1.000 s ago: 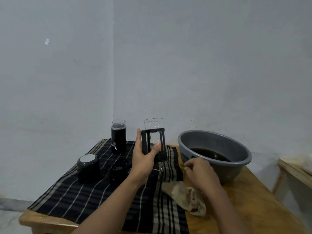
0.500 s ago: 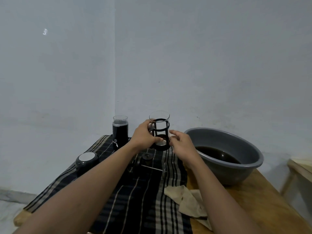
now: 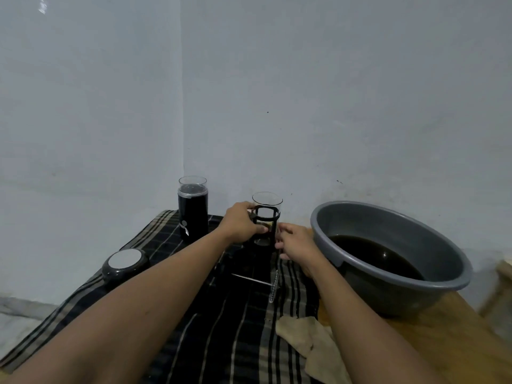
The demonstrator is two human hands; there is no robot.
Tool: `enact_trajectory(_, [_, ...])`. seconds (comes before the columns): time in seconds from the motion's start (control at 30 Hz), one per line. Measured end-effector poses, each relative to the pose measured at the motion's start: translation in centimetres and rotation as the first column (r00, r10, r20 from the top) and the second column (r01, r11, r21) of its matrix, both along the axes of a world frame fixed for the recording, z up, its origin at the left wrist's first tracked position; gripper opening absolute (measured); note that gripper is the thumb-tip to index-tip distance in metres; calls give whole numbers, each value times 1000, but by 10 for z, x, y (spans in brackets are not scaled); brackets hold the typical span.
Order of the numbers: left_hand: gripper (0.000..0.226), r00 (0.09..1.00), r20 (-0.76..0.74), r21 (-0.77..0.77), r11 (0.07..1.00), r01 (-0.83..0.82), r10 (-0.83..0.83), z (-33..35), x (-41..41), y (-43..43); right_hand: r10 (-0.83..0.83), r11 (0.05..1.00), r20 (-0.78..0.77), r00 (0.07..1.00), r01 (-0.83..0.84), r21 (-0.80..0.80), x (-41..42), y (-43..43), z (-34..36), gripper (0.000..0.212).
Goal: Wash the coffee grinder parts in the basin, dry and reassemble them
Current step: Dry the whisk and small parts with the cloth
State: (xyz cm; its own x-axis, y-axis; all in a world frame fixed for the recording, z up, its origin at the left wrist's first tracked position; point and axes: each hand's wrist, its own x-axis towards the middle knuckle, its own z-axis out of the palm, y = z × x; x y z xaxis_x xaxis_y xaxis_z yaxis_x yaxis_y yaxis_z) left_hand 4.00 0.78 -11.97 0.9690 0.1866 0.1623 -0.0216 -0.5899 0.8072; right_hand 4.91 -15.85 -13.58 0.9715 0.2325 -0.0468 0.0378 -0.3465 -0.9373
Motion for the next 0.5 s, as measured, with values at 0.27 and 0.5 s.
enact_trajectory(0.27, [87, 993, -118, 112, 994, -7, 20, -5, -6, 5, 36, 998, -28, 999, -37, -50, -8, -3, -7, 42])
enact_trajectory(0.5, [43, 982, 129, 684, 729, 14, -140, 30, -90, -11, 202, 892, 173, 964, -108, -438, -78, -56, 37, 30])
